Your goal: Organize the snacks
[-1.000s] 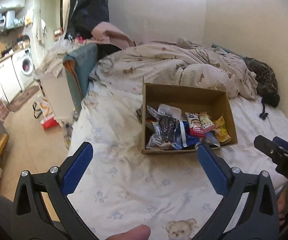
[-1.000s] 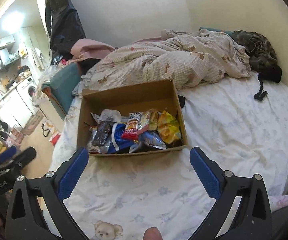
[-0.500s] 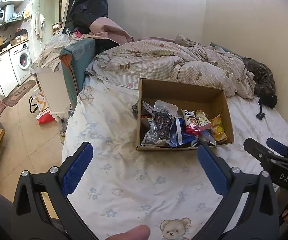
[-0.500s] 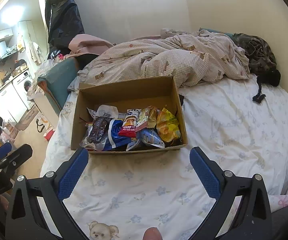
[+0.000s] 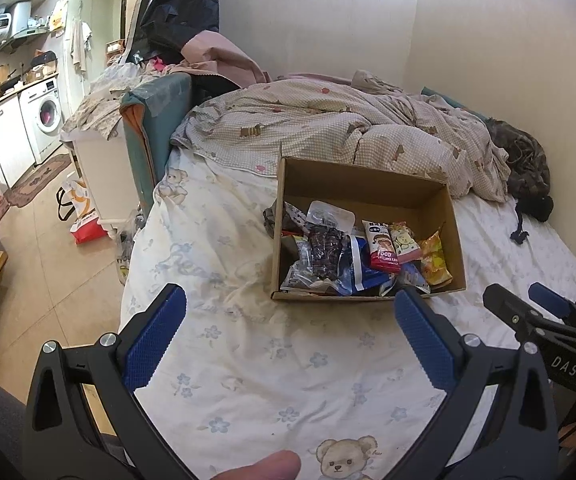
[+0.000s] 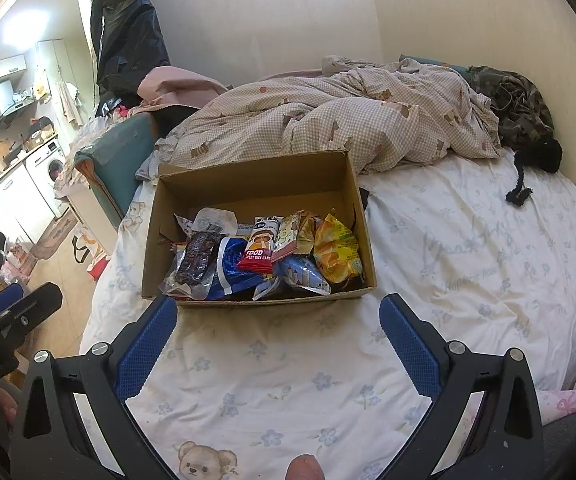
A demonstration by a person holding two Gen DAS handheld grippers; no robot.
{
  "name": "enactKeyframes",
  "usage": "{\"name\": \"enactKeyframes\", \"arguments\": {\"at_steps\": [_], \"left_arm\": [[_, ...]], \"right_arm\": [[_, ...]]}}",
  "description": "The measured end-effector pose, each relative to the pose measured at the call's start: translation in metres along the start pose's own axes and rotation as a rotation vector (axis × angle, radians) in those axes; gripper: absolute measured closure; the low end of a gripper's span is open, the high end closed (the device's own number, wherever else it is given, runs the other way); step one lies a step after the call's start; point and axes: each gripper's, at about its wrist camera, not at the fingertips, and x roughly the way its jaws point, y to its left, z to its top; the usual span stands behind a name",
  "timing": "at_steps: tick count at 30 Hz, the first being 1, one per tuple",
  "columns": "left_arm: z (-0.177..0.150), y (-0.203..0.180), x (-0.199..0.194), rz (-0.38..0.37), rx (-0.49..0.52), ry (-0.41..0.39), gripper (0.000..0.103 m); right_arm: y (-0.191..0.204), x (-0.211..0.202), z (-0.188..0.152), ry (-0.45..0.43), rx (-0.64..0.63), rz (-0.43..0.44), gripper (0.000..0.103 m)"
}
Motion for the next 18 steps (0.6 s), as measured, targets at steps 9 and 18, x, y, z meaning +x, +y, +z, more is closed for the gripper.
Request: {"name": "enactKeyframes", "arguments": {"at_steps": [9, 18], "left_arm": [[0.0001, 0.0003, -0.0005, 0.001, 0.000, 0.002, 0.000], [0.0004, 0.0015, -0.0009, 0.001, -0.004, 0.002, 0.000]], "right_arm": [[-0.0001, -0.0005, 0.0012, -0.004, -0.001, -0.005, 0.000], [-0.0002, -0.0006, 0.0009, -0.007, 0.001, -0.006, 0.000]]}}
